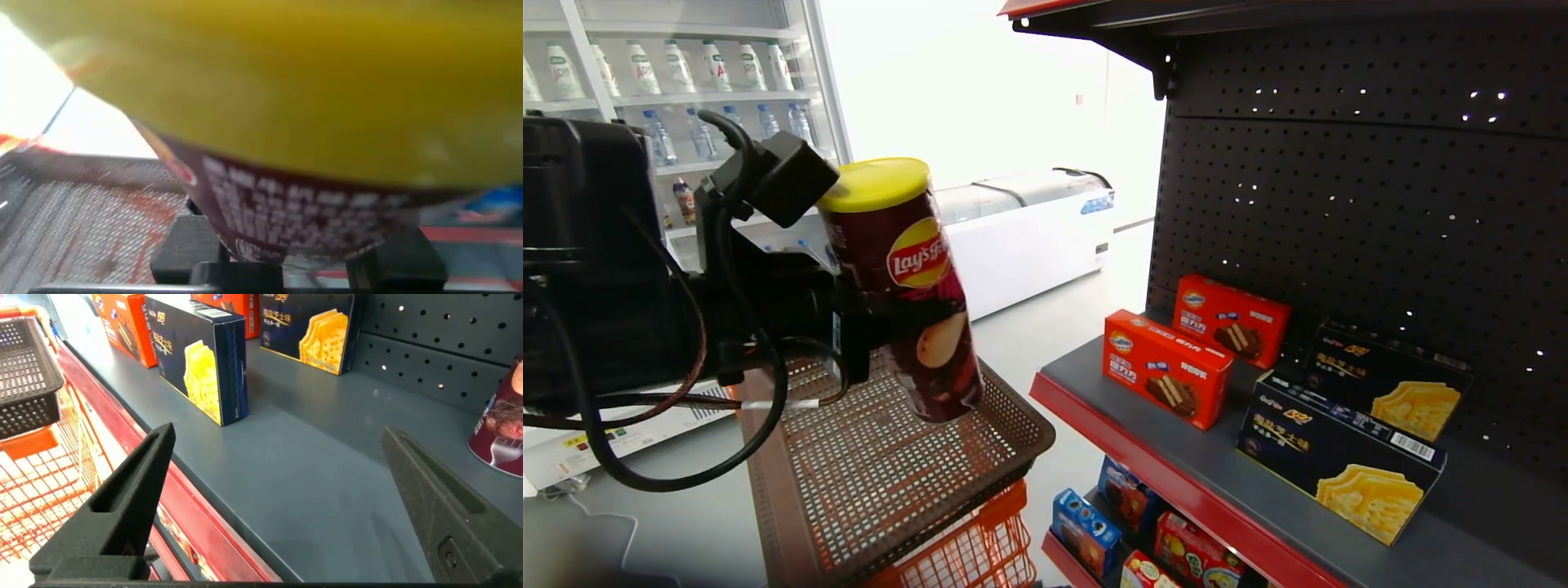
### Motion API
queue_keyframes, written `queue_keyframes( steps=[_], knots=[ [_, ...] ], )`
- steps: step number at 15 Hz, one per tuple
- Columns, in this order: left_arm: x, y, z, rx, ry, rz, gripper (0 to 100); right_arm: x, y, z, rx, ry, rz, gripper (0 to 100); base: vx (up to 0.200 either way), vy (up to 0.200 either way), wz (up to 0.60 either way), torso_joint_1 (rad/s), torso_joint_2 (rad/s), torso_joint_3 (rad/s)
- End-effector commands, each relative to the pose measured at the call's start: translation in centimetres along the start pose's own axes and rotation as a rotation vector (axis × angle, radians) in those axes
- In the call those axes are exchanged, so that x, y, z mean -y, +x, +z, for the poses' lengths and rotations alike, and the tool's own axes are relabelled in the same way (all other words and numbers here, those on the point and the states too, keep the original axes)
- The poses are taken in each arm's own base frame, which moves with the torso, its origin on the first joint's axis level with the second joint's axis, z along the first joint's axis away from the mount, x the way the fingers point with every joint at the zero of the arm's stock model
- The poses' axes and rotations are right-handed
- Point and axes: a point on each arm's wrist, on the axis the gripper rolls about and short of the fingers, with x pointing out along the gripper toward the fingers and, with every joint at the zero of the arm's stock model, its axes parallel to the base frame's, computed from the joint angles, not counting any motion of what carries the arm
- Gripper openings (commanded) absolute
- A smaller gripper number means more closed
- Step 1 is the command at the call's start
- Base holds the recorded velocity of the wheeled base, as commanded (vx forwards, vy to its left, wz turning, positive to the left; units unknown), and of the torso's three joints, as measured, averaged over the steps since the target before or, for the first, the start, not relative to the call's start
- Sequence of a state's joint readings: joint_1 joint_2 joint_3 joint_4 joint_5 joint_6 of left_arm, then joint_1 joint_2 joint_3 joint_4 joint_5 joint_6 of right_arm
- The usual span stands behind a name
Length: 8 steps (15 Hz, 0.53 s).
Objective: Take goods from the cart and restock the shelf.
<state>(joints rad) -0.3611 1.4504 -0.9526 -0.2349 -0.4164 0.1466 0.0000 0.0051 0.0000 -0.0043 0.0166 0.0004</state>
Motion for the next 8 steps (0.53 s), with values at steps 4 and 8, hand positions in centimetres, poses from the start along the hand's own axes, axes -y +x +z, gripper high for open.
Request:
queue_keyframes(
  steps=[4,8],
  knots=[
    [1.5,0.9,-0.6,-0.008,-0.041,-0.216,0,0.0,0.0,0.0,-0.001,0.000,0.000,100,0.000,0.000,0.00,0.000,0.00,0.000],
    [2.6,0.6,-1.0,-0.011,-0.067,-0.391,0,0.0,0.0,0.0,-0.001,0.000,0.000,100,0.000,0.000,0.00,0.000,0.00,0.000]
  ],
)
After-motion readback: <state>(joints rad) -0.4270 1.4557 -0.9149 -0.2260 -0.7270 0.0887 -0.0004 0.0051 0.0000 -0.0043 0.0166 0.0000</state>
